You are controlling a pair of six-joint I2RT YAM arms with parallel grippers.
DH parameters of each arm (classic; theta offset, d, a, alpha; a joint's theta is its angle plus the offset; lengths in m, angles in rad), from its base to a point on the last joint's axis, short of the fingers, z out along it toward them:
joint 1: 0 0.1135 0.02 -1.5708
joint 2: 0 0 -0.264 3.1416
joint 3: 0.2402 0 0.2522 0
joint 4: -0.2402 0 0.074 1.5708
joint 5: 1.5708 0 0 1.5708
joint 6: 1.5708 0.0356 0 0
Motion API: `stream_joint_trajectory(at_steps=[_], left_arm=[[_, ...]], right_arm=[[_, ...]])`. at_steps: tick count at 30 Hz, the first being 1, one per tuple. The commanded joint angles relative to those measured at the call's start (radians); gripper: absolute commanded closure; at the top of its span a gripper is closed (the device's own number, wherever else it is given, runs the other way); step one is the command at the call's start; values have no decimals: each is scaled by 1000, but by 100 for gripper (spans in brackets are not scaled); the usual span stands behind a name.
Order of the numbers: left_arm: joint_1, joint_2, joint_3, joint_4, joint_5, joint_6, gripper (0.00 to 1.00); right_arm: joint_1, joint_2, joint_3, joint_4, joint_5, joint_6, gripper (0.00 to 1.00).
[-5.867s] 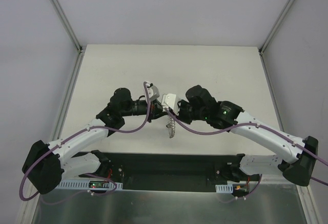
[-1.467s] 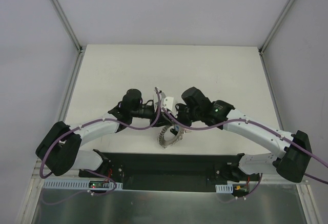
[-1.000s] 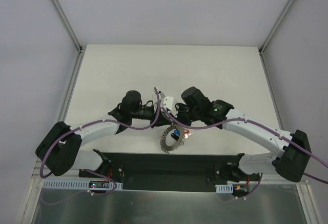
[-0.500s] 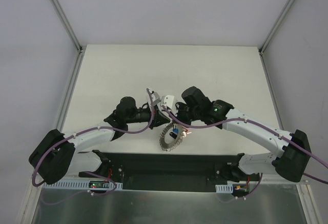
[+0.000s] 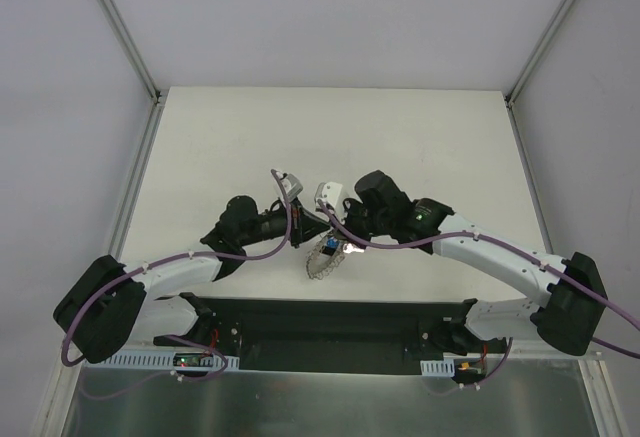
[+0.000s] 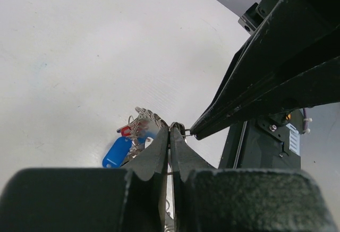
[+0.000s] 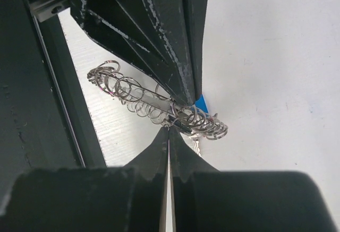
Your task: Put the keys on the keyring
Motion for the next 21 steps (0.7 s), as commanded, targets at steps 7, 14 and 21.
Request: stream_joint_trajectory(at_steps=[7, 14, 21], left_arm=[[-1, -12, -26, 187, -79, -56, 100], [-1, -45, -41, 158, -80, -43, 100], [1, -50, -44, 160, -105, -56, 100]], right_arm=[[-21, -8, -12, 28, 44, 72, 99], [-26, 30, 30, -9, 20, 38, 99], [-32, 10, 11, 20, 32, 93, 69]])
